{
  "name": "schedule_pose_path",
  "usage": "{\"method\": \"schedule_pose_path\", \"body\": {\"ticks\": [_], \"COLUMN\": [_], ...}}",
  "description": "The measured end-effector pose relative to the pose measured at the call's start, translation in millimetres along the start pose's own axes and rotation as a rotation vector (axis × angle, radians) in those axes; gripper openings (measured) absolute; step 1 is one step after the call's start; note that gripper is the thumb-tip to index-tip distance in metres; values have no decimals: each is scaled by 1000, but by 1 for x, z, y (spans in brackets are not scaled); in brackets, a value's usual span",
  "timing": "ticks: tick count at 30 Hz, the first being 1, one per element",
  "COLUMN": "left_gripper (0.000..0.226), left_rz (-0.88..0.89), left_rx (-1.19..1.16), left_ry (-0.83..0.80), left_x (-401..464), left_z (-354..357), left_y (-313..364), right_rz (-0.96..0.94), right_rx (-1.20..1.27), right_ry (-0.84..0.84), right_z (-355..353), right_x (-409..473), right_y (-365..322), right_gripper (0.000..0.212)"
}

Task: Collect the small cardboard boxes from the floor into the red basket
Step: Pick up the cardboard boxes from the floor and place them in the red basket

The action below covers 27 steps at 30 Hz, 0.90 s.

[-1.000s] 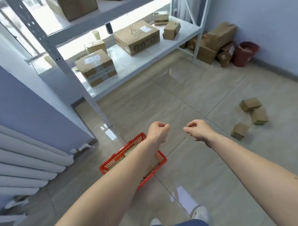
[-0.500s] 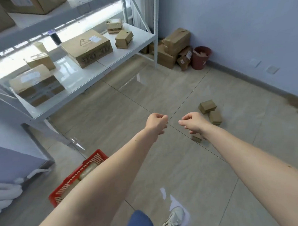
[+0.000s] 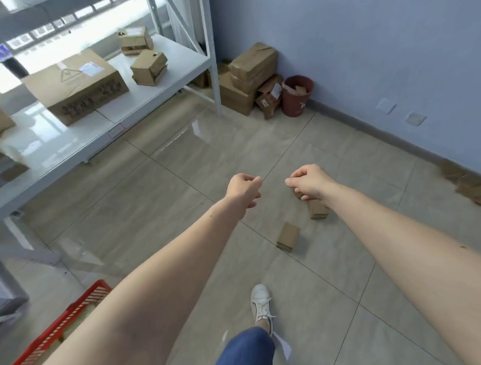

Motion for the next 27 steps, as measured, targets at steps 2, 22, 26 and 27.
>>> {"method": "schedule_pose_path", "body": {"ticks": [2,22,26,27], "left_gripper": [30,21,20,20], "left_rz": [-23,-313,-388,-408], "left_rx": [-6,-188,-277,-292], "left_ry": [-4,368,496,518], "left_x": [29,201,216,219], "left_z": [19,157,175,180], "left_y": [13,0,-46,-59], "right_rz": [24,-21,-70,-78], "right_rx": [-18,-457,-598,-625], "right_ry": [4,-307,-337,-343], "right_z": [-21,-109,-86,-78], "right_x": [28,279,326,339], "right_y": [-10,-57,-45,-37], "right_gripper": [28,14,14,15]}}
Point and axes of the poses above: each hand's wrist, its own x-axis towards the middle knuckle, its own z-axis out of the palm, y = z × x, the point moved 3 cm from there along x, towards the middle knuckle, and after that the axes turned 12 degrees about z, right-handed, at the moved point
